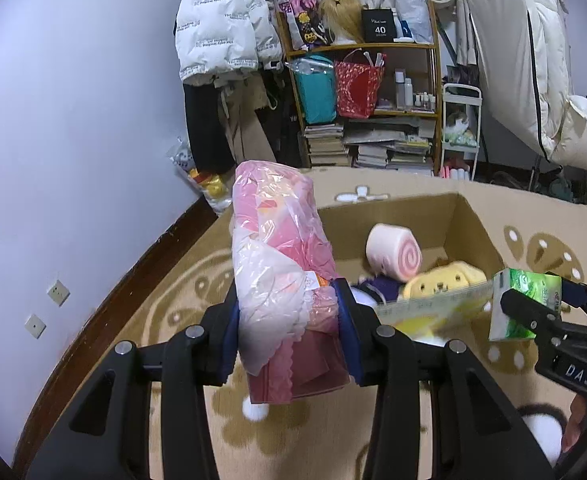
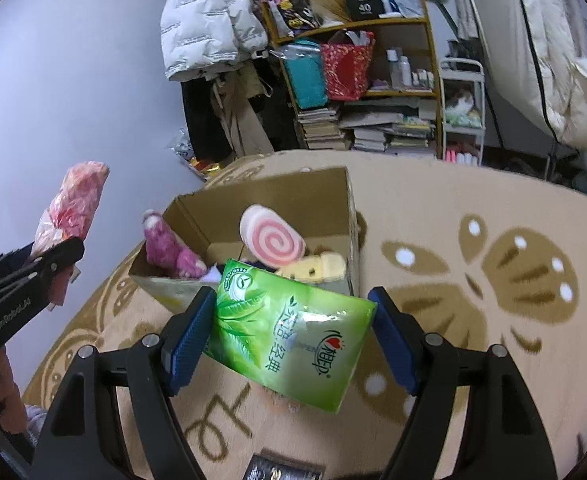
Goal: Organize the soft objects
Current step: 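Carry the pink packet and green tissue pack over the box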
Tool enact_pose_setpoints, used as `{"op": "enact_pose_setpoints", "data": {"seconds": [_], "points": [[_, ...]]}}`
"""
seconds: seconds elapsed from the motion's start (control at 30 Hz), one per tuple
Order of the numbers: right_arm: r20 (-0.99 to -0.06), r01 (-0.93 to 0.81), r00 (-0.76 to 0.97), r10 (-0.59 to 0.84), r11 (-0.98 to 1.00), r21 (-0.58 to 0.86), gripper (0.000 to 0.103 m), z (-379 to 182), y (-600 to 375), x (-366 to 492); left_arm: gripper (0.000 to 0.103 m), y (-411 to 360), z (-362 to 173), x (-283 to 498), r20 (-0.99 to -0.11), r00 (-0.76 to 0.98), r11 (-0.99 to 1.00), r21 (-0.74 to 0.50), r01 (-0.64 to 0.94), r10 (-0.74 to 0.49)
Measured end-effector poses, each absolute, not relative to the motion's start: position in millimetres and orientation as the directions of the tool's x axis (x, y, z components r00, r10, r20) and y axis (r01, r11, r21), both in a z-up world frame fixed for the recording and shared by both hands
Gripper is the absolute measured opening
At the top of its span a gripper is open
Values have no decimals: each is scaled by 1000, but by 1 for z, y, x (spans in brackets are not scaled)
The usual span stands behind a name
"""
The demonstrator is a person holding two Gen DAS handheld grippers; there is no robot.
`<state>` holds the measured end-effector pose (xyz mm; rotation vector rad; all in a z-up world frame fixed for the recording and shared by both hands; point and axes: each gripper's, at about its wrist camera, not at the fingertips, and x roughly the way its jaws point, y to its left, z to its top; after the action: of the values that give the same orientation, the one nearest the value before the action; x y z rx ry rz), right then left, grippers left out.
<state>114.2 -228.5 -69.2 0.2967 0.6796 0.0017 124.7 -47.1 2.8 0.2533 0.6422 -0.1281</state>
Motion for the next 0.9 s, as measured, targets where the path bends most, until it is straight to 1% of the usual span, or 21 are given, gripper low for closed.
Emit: {"op": "enact_pose_setpoints", "data": {"seconds": [0.33,0.47,0.7,0.9], "points": [[-563,43,824,66,983,178,81,-47,-235,157,41,-66,12,160,-551,834,952,230,200,-42],[-546,36,835,64,985,171,81,-46,-240,175,41,-73,10,169,-540,840,952,228,205,-52],[-539,6,838,89,985,173,81,-59,-238,192,41,-83,-7,177,-543,837,951,217,222,-71],[-562,4,820,107,981,192,81,-72,-238,196,39,-94,-16,177,-537,840,933,260,247,-73]]}}
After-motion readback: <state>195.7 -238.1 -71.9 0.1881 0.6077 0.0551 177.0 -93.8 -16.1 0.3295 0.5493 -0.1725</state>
